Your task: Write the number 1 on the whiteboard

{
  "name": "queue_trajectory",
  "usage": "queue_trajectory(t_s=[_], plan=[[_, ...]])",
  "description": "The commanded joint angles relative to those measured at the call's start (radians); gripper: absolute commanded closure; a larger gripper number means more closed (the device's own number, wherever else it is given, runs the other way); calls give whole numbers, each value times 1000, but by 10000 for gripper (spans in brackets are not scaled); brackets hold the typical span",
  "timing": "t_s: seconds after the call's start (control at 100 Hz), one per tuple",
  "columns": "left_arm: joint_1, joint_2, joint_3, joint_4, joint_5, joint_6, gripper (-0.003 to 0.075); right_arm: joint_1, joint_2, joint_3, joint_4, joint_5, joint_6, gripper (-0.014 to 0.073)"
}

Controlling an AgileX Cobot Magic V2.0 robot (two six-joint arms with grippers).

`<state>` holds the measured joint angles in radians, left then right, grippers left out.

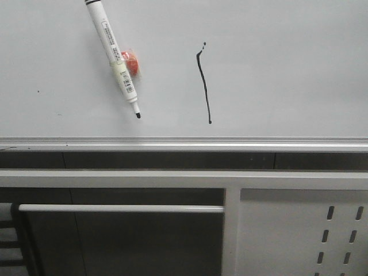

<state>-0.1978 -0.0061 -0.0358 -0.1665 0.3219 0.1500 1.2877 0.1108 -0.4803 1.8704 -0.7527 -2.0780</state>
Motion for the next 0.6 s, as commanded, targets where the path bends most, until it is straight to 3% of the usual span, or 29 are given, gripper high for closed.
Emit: queue_trajectory(t_s=[0.0,0.59], plan=[[13,-26,-8,-10,-10,4,738,0,15,-20,-14,38,-9,673],[20,-26,64,4,-60,4,738,0,15,-20,-14,33,-9,673]])
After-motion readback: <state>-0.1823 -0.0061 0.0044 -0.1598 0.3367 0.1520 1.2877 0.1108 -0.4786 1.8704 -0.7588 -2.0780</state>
